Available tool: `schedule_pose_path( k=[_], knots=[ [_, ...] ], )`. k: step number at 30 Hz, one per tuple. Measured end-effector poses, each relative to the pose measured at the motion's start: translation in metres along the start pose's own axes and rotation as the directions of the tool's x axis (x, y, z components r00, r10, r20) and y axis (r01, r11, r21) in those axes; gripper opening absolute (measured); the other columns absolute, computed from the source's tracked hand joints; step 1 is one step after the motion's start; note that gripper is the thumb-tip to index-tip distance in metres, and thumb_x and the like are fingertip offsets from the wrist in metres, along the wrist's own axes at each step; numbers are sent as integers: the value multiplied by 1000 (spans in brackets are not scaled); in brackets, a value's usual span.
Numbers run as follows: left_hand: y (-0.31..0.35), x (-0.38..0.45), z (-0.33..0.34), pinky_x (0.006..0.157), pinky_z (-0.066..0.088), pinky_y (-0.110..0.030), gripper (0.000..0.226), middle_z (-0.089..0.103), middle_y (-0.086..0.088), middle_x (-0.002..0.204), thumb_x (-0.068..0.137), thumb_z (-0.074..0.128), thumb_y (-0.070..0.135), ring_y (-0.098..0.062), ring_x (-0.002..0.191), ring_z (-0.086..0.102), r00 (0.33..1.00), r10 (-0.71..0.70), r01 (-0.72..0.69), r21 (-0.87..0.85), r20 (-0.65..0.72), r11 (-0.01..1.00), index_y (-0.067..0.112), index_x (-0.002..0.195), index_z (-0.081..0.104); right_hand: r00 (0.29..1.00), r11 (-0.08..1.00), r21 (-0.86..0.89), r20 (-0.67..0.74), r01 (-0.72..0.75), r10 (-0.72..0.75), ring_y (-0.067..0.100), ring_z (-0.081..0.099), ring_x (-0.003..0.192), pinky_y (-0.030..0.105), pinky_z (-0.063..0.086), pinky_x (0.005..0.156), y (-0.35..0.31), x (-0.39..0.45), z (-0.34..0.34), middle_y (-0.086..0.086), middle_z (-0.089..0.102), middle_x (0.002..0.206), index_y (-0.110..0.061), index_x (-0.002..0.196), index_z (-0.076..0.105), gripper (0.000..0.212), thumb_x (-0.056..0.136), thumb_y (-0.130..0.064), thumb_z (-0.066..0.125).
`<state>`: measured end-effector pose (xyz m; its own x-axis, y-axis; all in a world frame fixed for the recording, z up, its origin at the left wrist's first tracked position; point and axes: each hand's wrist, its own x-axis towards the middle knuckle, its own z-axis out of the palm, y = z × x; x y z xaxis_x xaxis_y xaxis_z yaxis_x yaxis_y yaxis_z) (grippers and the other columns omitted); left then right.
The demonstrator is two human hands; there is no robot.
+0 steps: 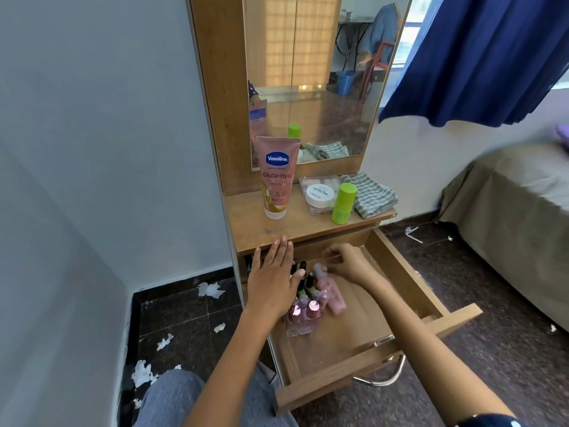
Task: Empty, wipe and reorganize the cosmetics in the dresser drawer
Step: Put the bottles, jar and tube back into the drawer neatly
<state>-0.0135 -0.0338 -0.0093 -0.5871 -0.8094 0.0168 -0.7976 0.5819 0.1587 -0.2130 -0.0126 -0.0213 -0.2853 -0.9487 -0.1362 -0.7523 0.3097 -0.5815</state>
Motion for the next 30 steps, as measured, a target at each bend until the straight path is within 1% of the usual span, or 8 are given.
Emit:
schedule_pose_path(
  k=[4,8,11,13,18,22,27,30],
  knots=[
    [1,0,1,114,-13,-39,62,-13,1,158,102,16,47,-11,144,-14,1000,1,-1,-8,-11,1000,17,151,-8,991,992,-109,123,59,-45,17,59,114,31,50,95,14,-18,-8,3,62,128,-21,121,64,47,77,-3,72],
    [0,-1,1,114,-12,-39,61,-14,1,158,102,15,46,-11,144,-15,1000,1,-1,-11,-9,1000,17,151,-8,962,964,-241,269,109,-42,18,51,127,31,46,101,21,-38,-15,-3,42,149,-27,135,54,75,69,-2,80],
    [0,-1,1,115,-12,-40,61,-15,1,158,102,14,46,-11,144,-15,1000,0,0,-14,-4,1000,17,150,-9,964,949,-299,264,101,-20,20,49,129,30,46,99,24,-43,-7,-3,36,153,-25,141,47,84,67,-3,82],
    [0,-1,1,115,-12,-40,61,-15,1,158,102,14,46,-11,144,-15,1000,0,-1,-20,-1,1000,17,150,-9,967,946,-299,249,122,-46,18,56,121,27,48,93,24,-42,0,-2,44,149,-24,139,49,81,68,-6,82],
    [0,-1,1,114,-13,-39,60,-14,1,158,102,15,45,-11,144,-15,1000,3,-3,-18,-7,1000,17,150,-8,959,925,-306,240,224,-153,17,60,111,27,49,90,17,-38,11,0,53,141,-20,129,59,61,73,-9,78],
    [-1,0,0,113,-14,-38,59,-14,2,158,103,15,43,-11,144,-15,1000,9,-9,-19,-5,1000,18,150,-8,959,916,-324,230,237,-167,18,58,117,30,49,95,11,-32,13,-2,48,145,-21,129,59,58,75,-7,76],
    [-3,-1,0,112,-14,-37,58,-13,3,158,103,15,42,-10,144,-14,1000,18,-19,-16,-13,1000,18,151,-7,960,901,-362,229,240,-164,18,60,110,28,50,88,9,-30,12,0,54,139,-22,129,58,59,75,-7,76],
    [-2,-2,0,113,-13,-38,58,-13,2,158,103,15,41,-11,144,-14,1000,19,-20,-16,-20,1000,17,151,-6,963,891,-384,206,241,-172,21,55,122,33,46,98,11,-35,7,0,52,141,-24,132,56,64,74,-8,77]
  ],
)
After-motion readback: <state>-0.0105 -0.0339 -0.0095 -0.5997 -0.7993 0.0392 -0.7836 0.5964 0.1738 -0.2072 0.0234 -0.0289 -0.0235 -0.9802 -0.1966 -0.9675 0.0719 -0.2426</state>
